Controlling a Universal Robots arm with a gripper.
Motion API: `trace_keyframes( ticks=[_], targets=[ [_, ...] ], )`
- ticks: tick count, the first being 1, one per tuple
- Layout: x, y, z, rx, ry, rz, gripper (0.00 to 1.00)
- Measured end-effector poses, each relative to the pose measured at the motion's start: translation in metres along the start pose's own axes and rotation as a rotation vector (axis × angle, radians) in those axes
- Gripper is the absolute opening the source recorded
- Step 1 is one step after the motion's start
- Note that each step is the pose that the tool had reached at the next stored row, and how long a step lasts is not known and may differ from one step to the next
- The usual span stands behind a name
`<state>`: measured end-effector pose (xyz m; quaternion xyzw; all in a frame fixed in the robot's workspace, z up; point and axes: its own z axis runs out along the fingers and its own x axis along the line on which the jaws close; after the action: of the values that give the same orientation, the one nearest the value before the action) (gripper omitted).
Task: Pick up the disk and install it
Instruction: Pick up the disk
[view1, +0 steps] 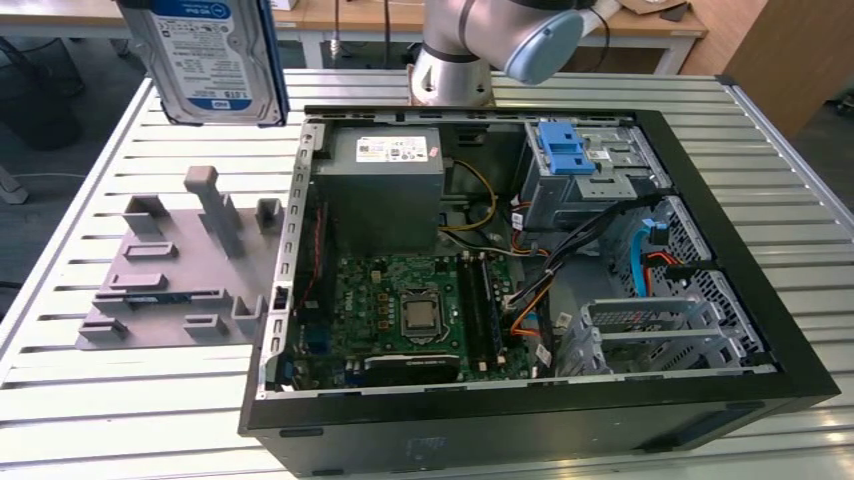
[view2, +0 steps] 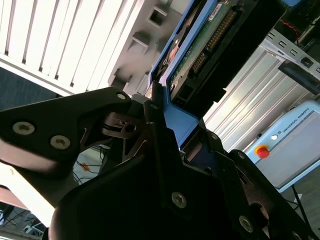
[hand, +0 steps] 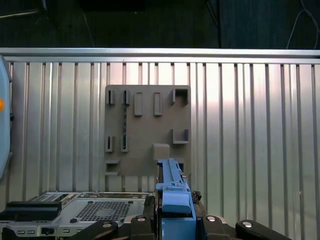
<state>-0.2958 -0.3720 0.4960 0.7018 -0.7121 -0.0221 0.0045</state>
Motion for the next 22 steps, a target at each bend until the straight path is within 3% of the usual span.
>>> trace_keyframes(
  ticks=[22],
  targets=[
    [0.0053,-0.0429,-0.0017,-0.0133,0.0002,0.000,0.36]
  ],
)
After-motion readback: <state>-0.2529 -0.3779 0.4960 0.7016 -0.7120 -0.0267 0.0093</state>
